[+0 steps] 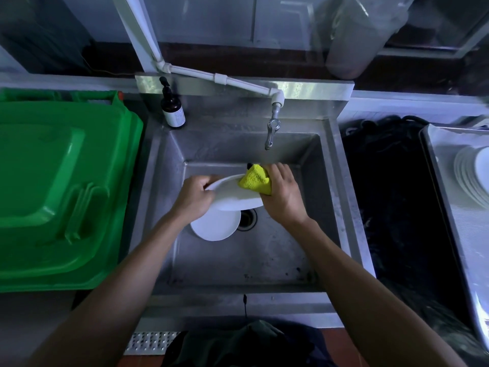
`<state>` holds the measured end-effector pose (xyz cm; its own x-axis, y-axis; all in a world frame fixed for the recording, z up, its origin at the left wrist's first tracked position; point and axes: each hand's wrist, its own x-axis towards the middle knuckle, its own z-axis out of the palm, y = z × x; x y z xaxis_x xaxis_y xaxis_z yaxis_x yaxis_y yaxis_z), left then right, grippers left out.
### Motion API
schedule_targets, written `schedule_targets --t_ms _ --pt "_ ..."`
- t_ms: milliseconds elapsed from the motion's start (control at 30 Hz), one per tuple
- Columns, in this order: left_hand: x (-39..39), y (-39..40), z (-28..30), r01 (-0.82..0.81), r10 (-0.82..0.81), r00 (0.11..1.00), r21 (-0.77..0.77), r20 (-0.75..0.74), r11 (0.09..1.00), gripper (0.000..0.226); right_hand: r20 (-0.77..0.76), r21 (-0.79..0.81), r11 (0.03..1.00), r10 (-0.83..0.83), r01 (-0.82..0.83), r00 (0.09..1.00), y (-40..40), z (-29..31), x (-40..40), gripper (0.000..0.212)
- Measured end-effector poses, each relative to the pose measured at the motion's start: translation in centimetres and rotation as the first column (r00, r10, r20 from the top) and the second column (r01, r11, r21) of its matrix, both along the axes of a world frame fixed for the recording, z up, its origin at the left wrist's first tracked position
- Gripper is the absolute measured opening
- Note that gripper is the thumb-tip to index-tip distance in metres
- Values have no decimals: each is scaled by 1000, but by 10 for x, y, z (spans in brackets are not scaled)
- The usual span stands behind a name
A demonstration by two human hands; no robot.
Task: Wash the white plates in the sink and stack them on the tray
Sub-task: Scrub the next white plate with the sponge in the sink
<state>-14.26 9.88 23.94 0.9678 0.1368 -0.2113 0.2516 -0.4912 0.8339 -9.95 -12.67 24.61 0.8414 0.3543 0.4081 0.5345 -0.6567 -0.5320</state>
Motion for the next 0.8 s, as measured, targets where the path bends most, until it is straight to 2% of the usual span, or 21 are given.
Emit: schedule_targets --t_ms 133,200,233,267,300,333,367,400,467,533,700,800 --pt "-12 -7 -14 -64 63 997 10 46 998 52 124 -19 999 42 -40 991 -9 -2 -4 42" --pt "-23 -9 -23 -162 166 985 -71 49 984 44 144 -29 999 42 -38 989 -15 -3 -3 47" --pt "-29 -10 -26 -264 267 964 -153 1 952 37 147 -31 999 39 -35 988 -18 -4 -3 49" --pt "-35 -12 -28 -396 382 918 -253 -107 883 25 149 -31 999 34 -30 988 -21 -5 -3 50" --pt "-40 -14 -31 -519 443 852 -348 -278 781 13 155 -32 999 29 -24 987 -22 -6 -3 51" --pt "-43 -16 -31 -601 414 789 -430 -454 674 18 164 -35 999 26 -20 986 -23 -7 -4 51" --pt "-44 -19 -29 -641 323 746 -495 -582 587 34 172 -37 999 29 -23 985 -23 -8 -5 50" --pt "-44 -21 -26 -656 223 724 -553 -653 513 49 177 -40 999 35 -29 984 -23 -8 -6 49" --pt "-36 -28 -16 -670 107 707 -615 -699 415 68 165 -51 998 52 -44 985 -21 -10 -9 47" --pt "-25 -37 -4 -691 105 696 -623 -711 366 71 141 -63 996 73 -64 987 -19 -11 -13 49" --pt "-12 -49 8 -719 202 695 -666 -690 199 25 115 -43 993 113 -109 987 -21 -7 -25 49" --pt "-13 -54 7 -718 273 682 -693 -679 70 14 80 -50 990 138 -134 987 -27 -5 -30 48"
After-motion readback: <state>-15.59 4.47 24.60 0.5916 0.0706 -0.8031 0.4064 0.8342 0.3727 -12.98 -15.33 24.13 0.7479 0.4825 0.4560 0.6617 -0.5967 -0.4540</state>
